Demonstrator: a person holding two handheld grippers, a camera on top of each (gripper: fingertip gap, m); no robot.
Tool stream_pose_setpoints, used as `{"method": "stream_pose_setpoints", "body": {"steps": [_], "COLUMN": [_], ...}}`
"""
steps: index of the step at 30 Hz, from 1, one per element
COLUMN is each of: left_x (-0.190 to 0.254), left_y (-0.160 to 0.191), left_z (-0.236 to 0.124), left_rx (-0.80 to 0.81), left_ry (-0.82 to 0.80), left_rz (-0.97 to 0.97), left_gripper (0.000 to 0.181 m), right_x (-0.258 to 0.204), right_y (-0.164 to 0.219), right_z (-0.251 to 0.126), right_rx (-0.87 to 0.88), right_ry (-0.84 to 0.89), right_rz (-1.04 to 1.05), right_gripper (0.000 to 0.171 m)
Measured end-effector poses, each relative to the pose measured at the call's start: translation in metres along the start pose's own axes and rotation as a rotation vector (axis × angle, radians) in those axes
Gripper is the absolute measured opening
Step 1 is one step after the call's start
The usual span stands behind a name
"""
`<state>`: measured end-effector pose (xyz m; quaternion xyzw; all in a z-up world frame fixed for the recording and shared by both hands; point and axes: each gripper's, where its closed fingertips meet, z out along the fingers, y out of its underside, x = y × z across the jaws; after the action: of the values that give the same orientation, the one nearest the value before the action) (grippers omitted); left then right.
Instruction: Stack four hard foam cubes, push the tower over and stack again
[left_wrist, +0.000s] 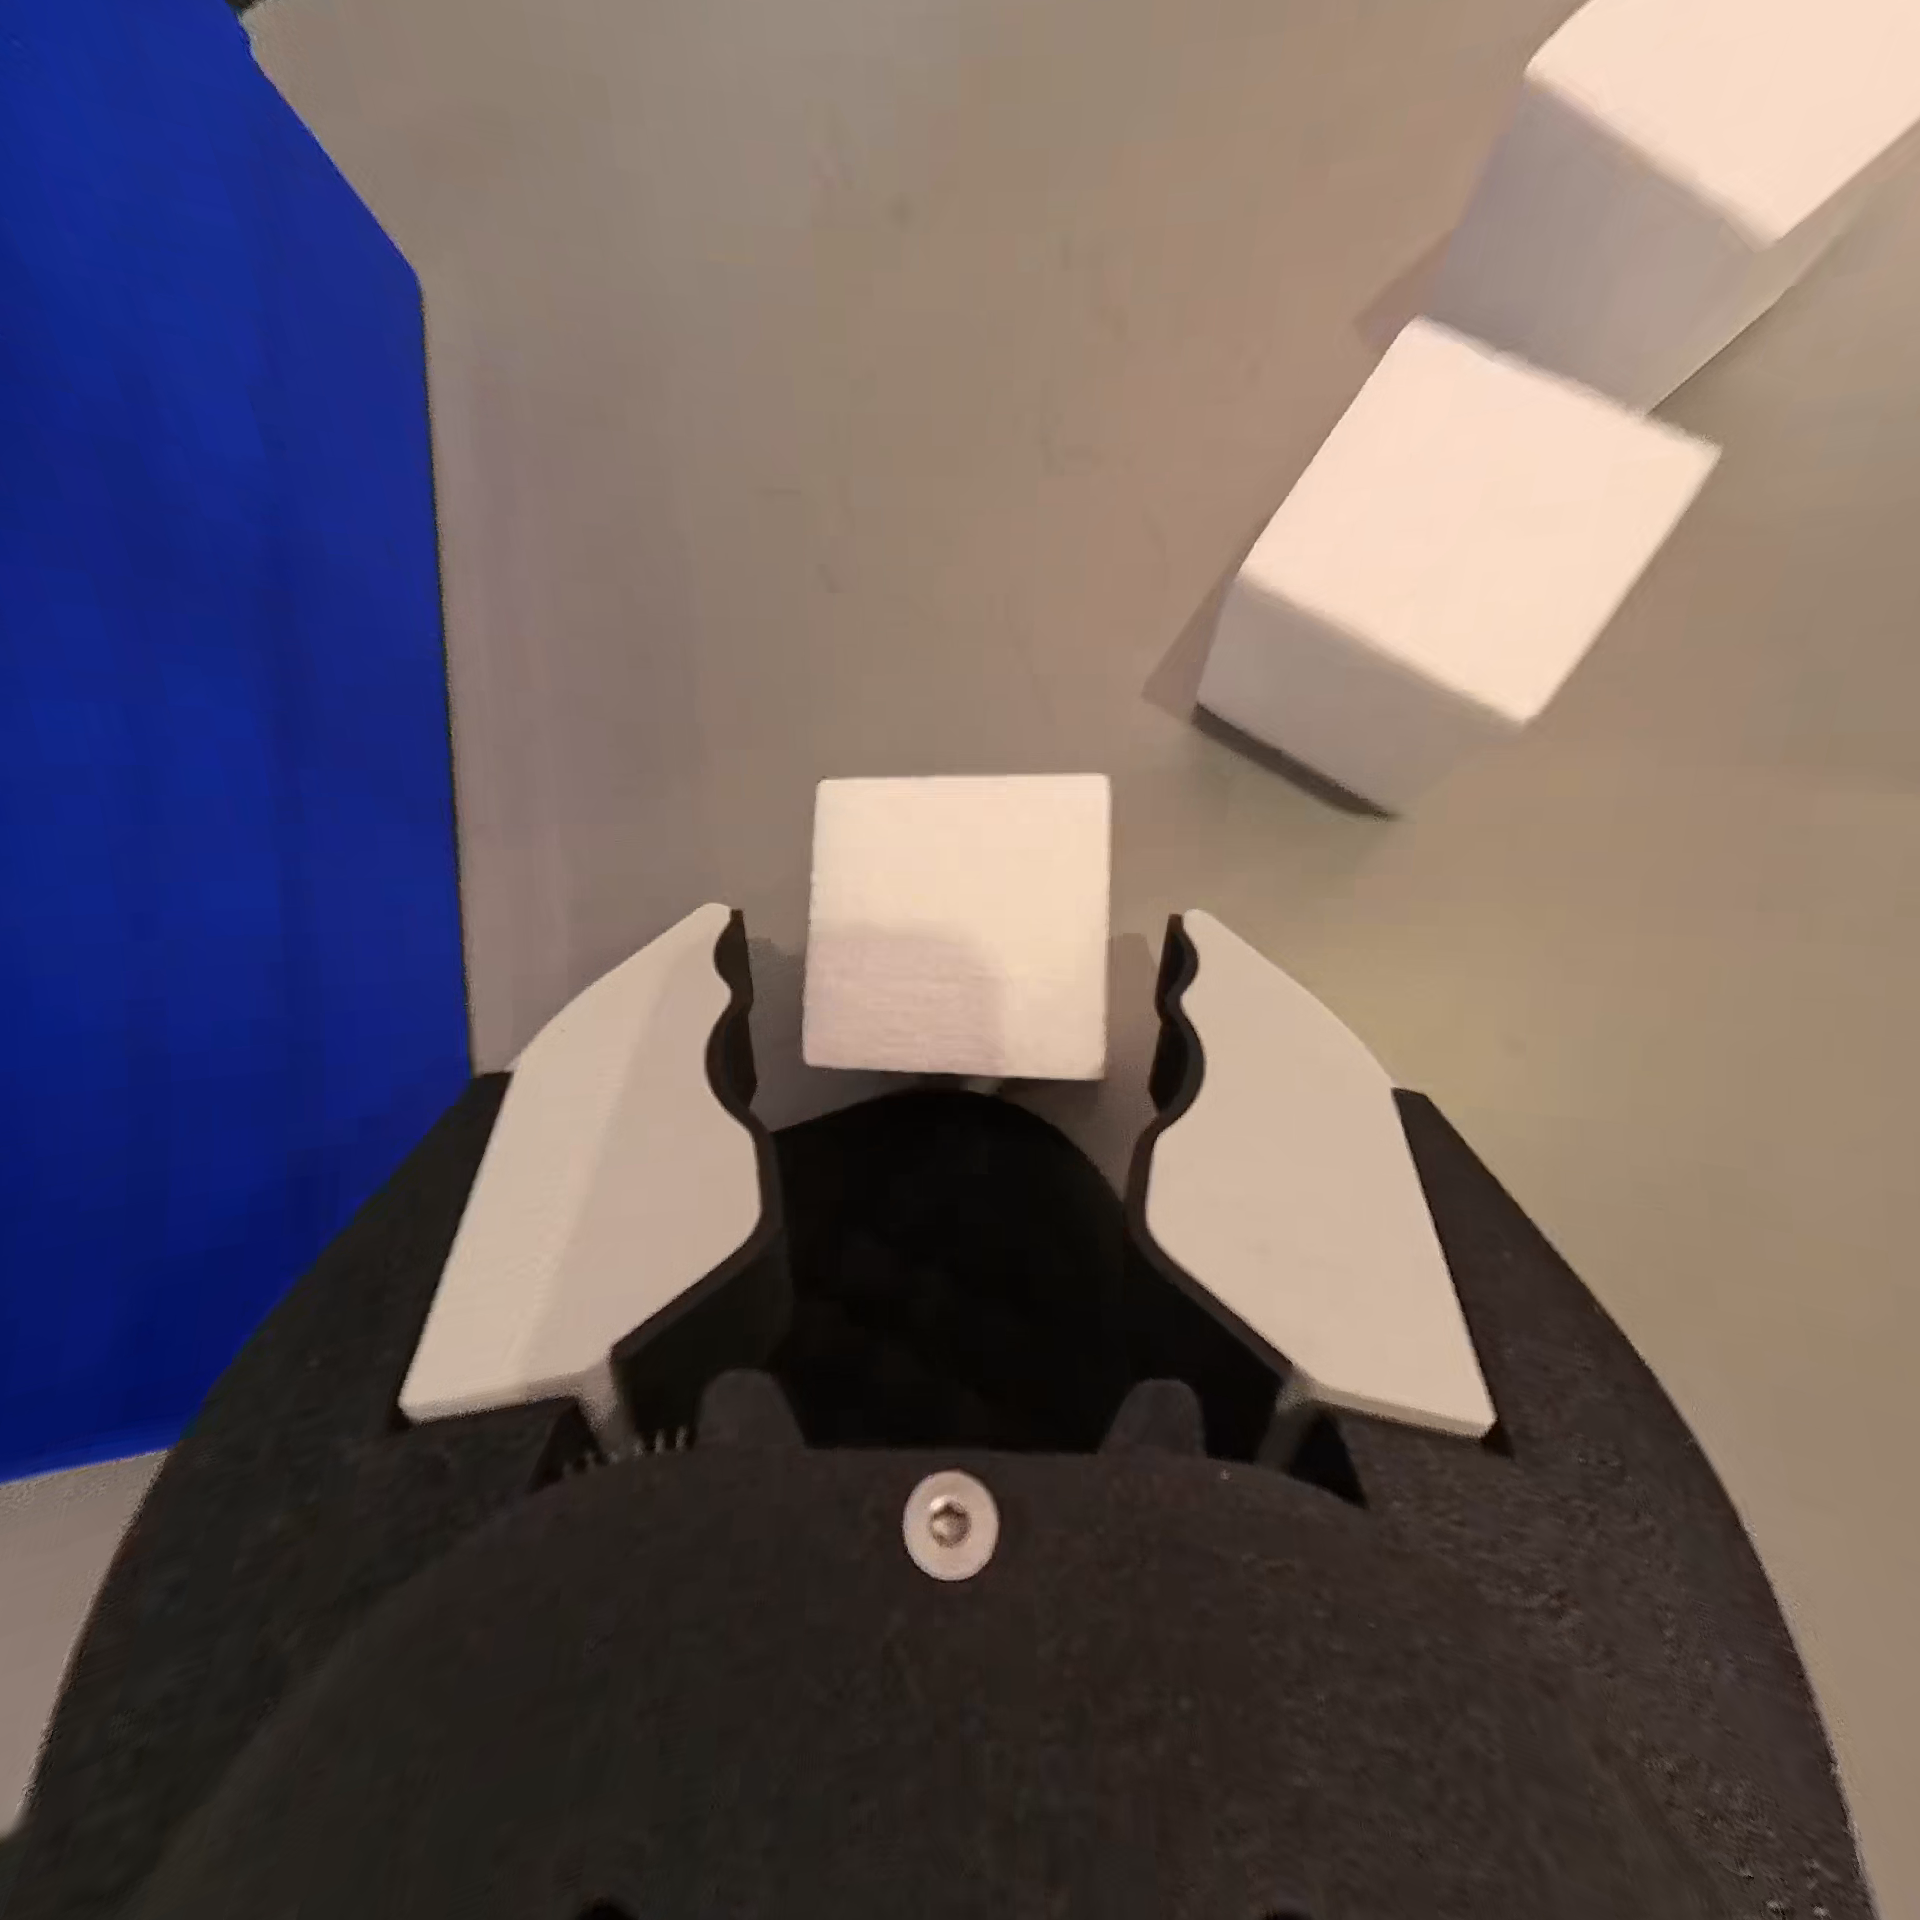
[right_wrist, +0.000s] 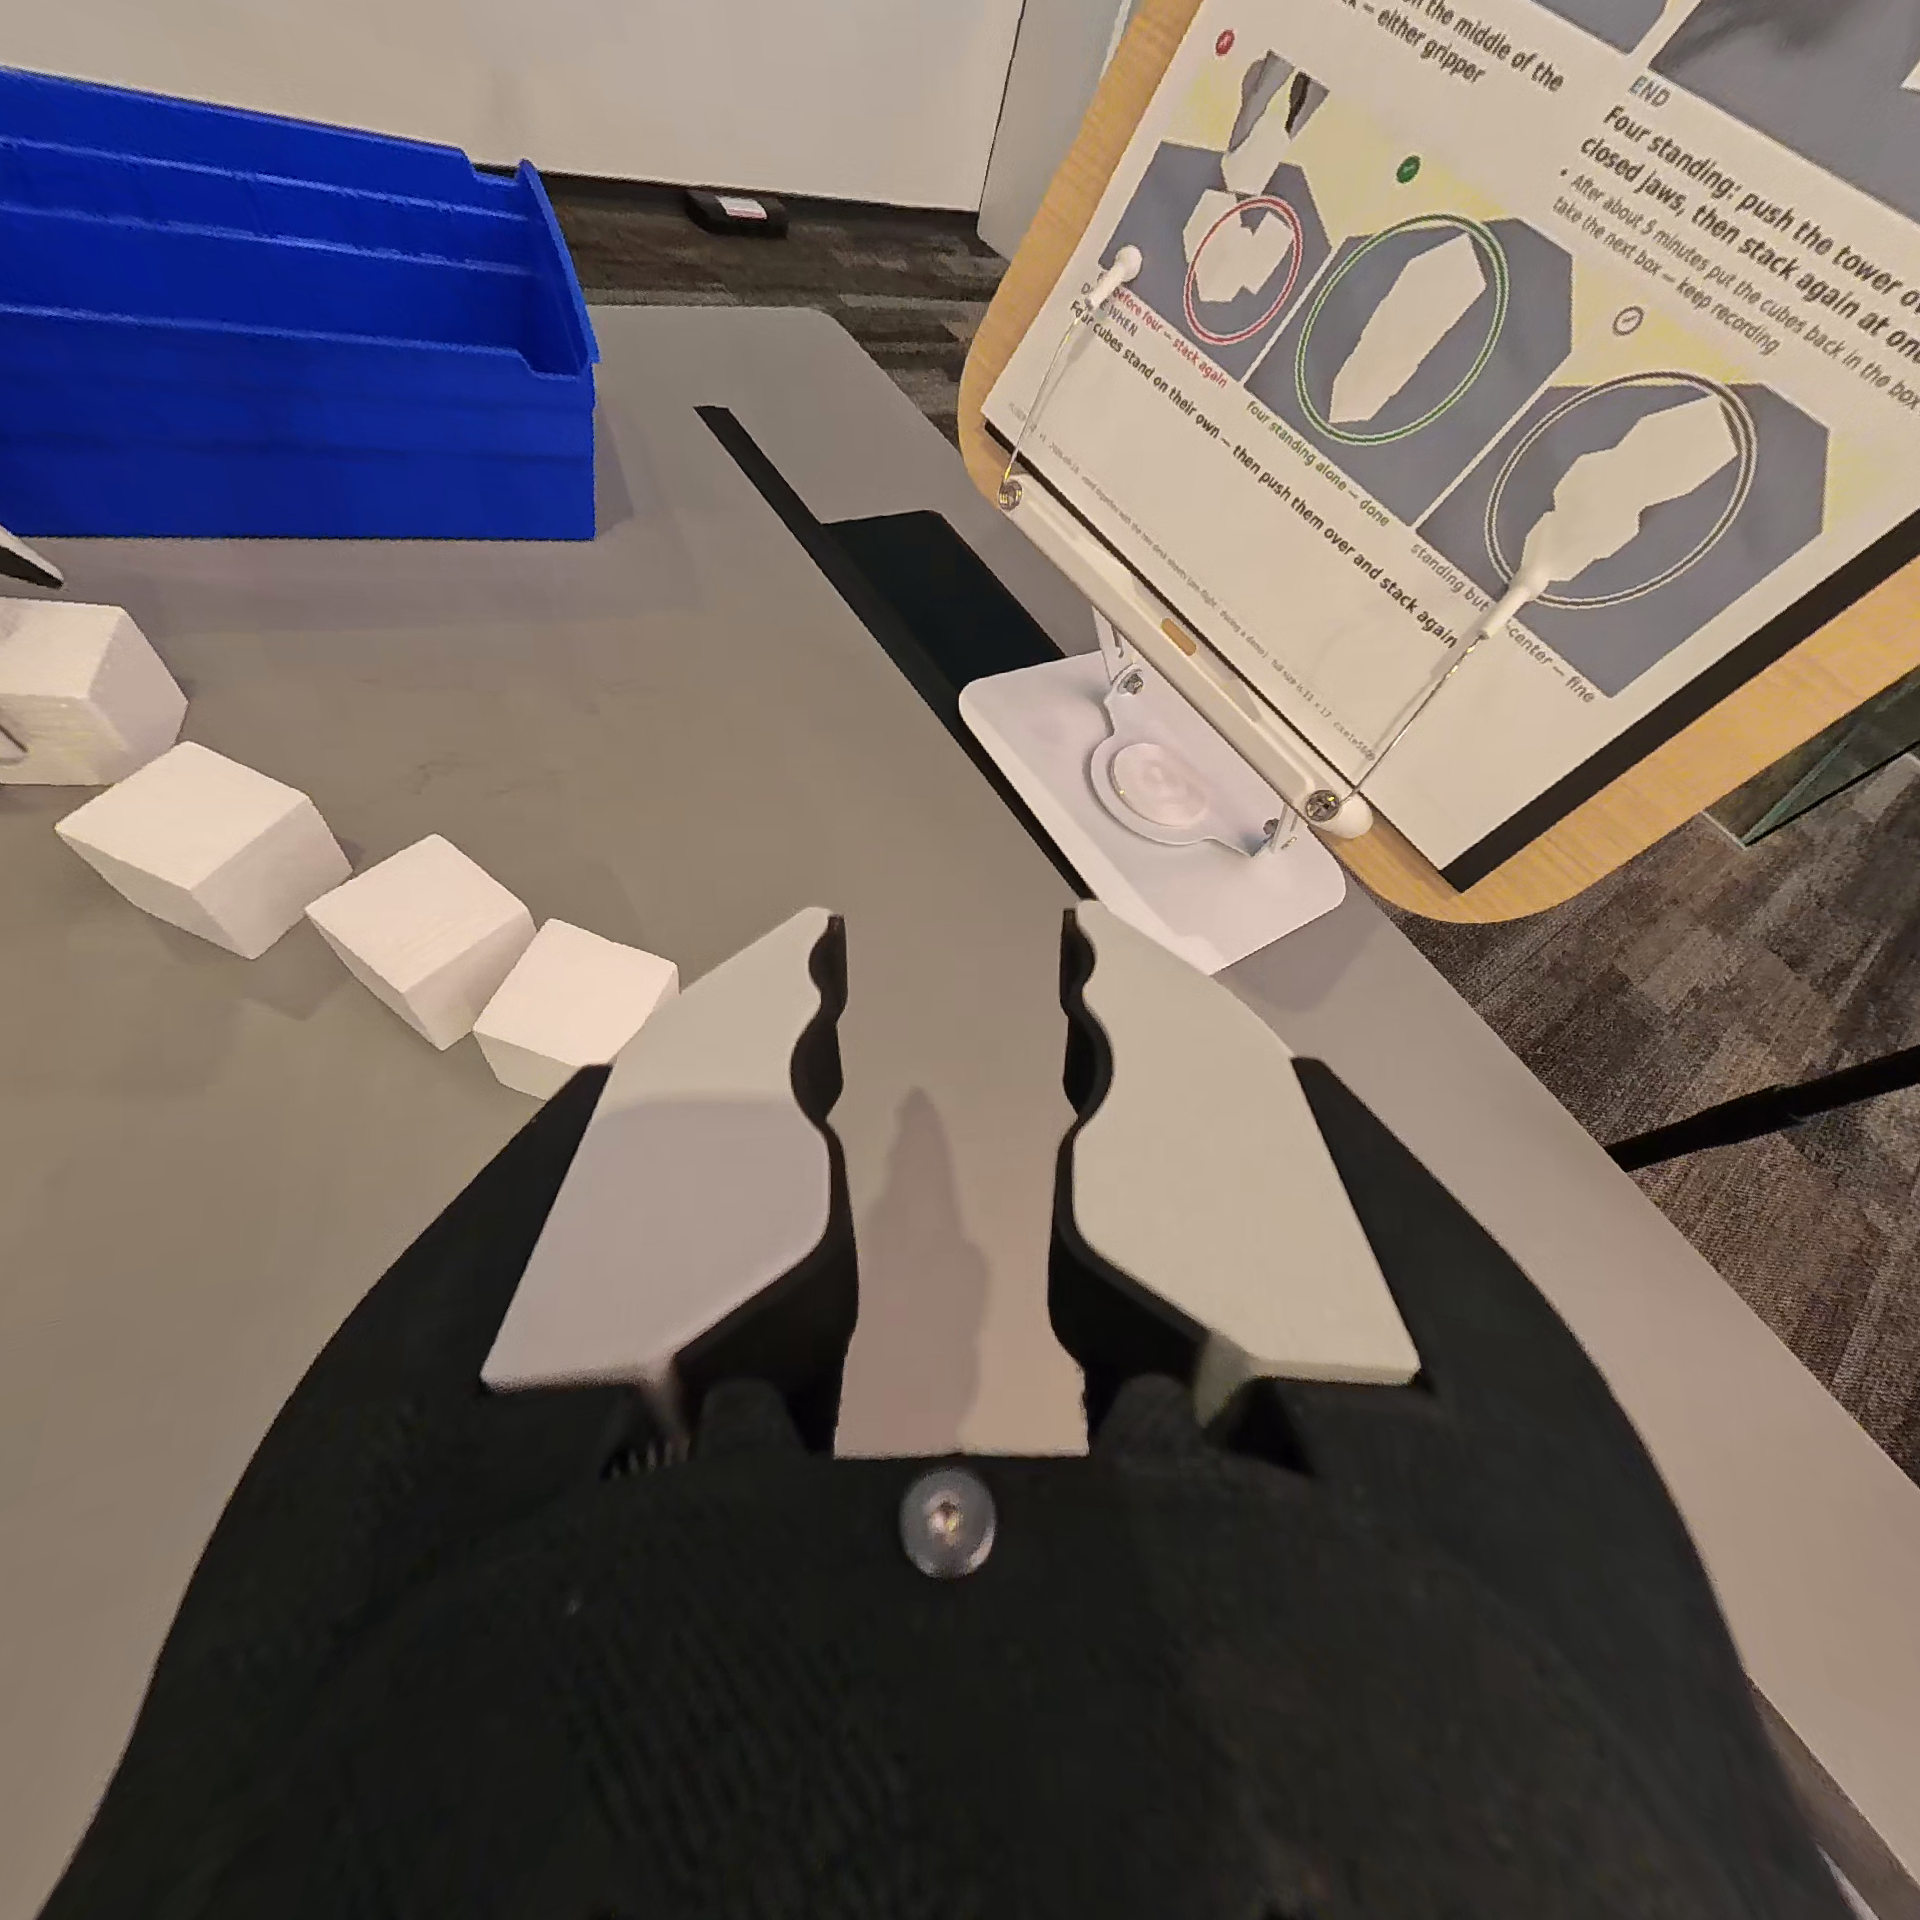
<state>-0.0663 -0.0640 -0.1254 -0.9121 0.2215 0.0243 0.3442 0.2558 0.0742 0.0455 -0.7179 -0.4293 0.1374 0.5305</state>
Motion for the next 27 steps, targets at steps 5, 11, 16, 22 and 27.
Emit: {"method": "stream_pose_setpoints", "body": {"steps": [5,11,16,22,27], "left_x": [-0.004,0.025,0.091,0.115,0.117], "left_y": [0.006,-0.069,-0.131,-0.139,-0.144], "left_z": [0.011,-0.023,-0.02,0.014,0.017], "left_rx": [-0.073,0.099,0.174,0.125,0.142], "left_ry": [-0.046,0.093,0.219,0.326,0.401], "left_rz": [0.052,0.133,0.445,0.601,0.657], "left_gripper": [0.061,0.061,0.061,0.061,0.061], "right_x": [0.001,0.004,0.003,0.009,0.013], "right_y": [0.008,0.017,0.026,0.045,0.053], "right_z": [0.004,0.011,0.015,0.018,0.021], "right_rx": [-0.031,-0.065,-0.097,-0.162,-0.176], "right_ry": [-0.008,-0.011,-0.021,-0.015,-0.024], "right_rz": [-0.004,-0.007,-0.019,-0.013,0.005], "right_gripper": [0.04,0.04,0.04,0.04,0.04]}}
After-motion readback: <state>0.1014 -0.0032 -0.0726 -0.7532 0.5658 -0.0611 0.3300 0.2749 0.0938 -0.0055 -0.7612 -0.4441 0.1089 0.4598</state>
